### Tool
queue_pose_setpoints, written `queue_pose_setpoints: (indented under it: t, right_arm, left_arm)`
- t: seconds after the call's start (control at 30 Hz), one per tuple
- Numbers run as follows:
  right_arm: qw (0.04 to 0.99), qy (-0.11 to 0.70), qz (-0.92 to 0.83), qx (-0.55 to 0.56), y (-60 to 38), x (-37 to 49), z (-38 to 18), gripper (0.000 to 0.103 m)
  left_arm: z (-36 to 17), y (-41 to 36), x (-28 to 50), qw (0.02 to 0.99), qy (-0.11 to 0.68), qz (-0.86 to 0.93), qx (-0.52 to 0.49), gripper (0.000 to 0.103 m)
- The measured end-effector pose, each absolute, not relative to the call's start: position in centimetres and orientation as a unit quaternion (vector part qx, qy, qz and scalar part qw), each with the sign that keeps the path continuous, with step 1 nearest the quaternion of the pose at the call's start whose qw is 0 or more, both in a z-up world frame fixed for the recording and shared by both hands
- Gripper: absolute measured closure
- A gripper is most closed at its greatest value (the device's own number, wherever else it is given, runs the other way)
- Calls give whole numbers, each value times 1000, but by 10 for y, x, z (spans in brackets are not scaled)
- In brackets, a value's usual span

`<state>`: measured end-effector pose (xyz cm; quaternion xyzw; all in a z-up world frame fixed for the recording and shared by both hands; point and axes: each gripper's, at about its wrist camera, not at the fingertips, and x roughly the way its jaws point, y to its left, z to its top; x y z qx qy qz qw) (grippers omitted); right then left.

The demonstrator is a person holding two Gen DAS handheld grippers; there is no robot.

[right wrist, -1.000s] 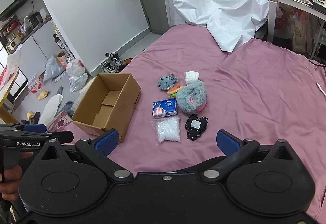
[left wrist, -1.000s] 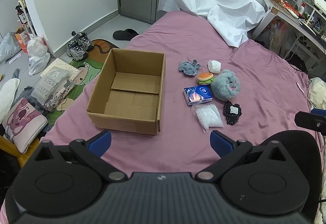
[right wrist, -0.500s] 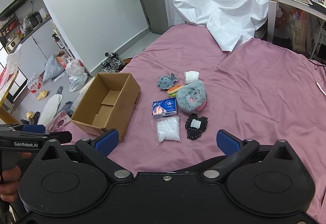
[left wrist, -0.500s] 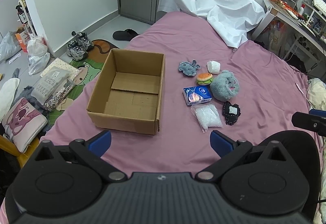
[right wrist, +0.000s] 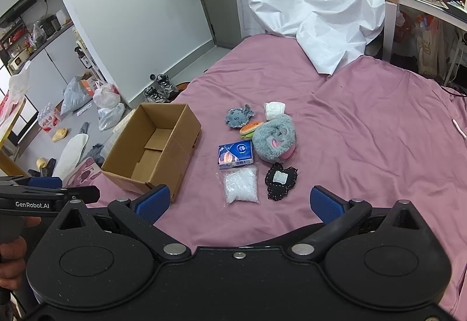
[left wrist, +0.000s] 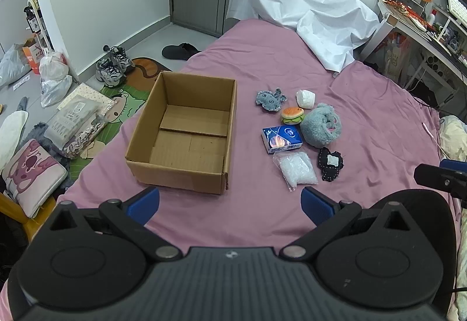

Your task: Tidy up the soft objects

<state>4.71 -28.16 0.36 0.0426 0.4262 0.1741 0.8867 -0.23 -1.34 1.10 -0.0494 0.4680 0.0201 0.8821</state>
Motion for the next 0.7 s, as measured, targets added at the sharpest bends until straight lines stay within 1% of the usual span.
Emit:
queue_pose_setpoints:
  t: [0.7]
  right_arm:
    - [890,421,171,32,-278,45,6,0]
  left_arm:
    - [17,-10,-4,889,453,14,-59,1]
